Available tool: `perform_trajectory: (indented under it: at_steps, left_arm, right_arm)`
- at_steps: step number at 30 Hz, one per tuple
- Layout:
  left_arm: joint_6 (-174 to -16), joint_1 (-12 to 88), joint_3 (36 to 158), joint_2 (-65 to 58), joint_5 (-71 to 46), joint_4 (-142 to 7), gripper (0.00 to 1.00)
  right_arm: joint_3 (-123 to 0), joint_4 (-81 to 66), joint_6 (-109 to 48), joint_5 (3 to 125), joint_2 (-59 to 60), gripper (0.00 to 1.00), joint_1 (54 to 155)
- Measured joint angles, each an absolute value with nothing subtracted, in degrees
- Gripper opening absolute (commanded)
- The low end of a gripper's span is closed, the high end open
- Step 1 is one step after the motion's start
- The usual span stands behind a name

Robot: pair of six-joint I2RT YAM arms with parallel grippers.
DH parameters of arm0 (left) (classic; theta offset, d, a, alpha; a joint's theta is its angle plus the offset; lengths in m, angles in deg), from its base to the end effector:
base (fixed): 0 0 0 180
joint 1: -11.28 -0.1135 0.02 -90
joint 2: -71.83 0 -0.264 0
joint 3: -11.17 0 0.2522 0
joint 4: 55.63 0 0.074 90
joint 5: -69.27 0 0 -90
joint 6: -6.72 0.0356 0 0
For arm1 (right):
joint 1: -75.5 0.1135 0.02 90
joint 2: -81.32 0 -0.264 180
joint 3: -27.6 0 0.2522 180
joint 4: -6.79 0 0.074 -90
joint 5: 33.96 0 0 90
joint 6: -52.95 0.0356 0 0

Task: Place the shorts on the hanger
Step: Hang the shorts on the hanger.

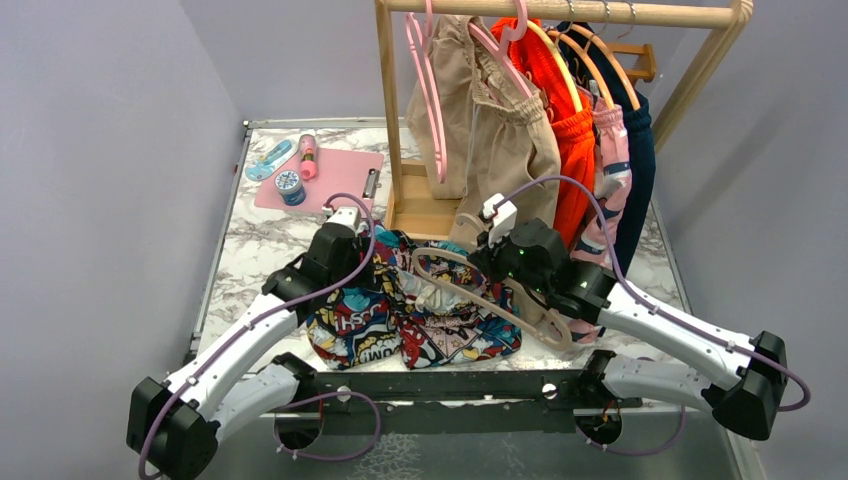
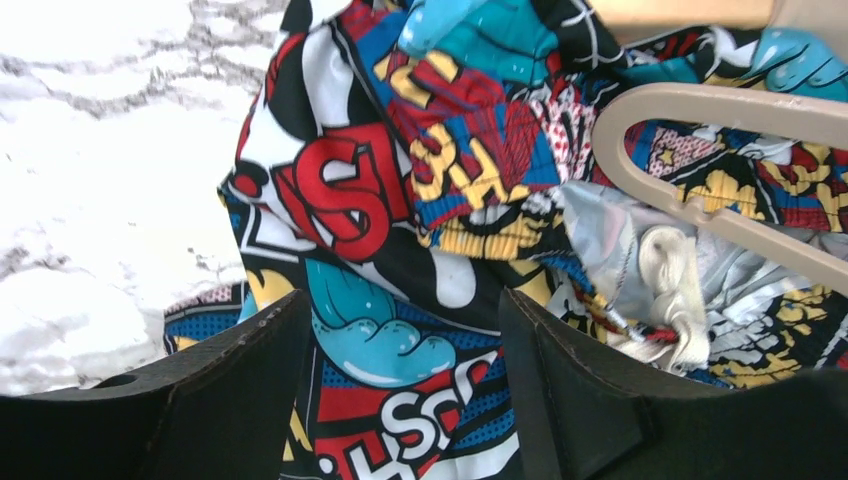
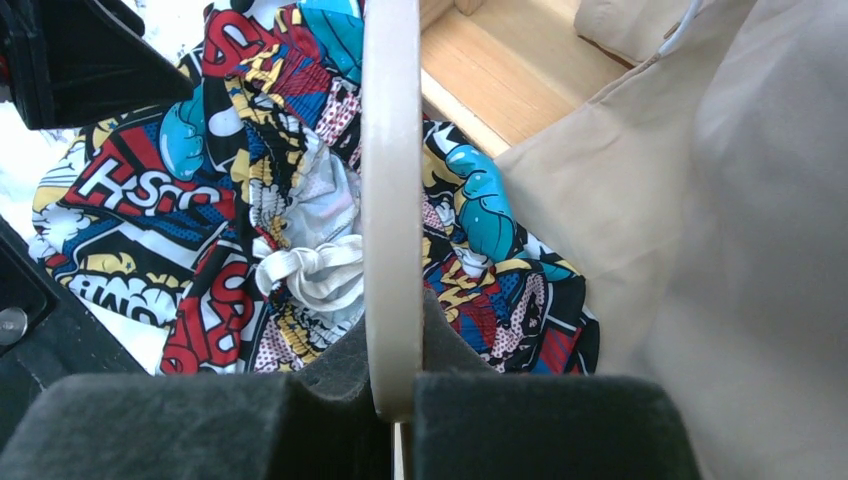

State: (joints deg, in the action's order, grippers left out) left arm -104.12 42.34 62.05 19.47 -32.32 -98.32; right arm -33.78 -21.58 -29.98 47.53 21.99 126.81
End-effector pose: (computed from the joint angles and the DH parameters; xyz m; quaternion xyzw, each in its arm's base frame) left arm 0.1656 -0.0914 0.2402 0.0425 0.9162 -0.0859 0.3890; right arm 0.1512 0.1803 0.3012 -0.2827 0.7996 0.2016 0.4900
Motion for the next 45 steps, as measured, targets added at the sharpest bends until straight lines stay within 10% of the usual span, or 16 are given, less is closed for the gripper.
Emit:
perform_trajectory:
  at_steps: [7,45]
  left_arm:
    - [-97.94,42.34,64.92,16.26,-32.32,-93.12,0.55]
    - [-85.30,42.34,71.10,-2.96,-28.74,-92.24,0.63]
  right_arm:
    - [-33.73,-21.65,-29.98,47.33,22.78,0.01,126.81]
    - [-33.64,-22.17,-30.25,49.67,24.13,0.01,126.81]
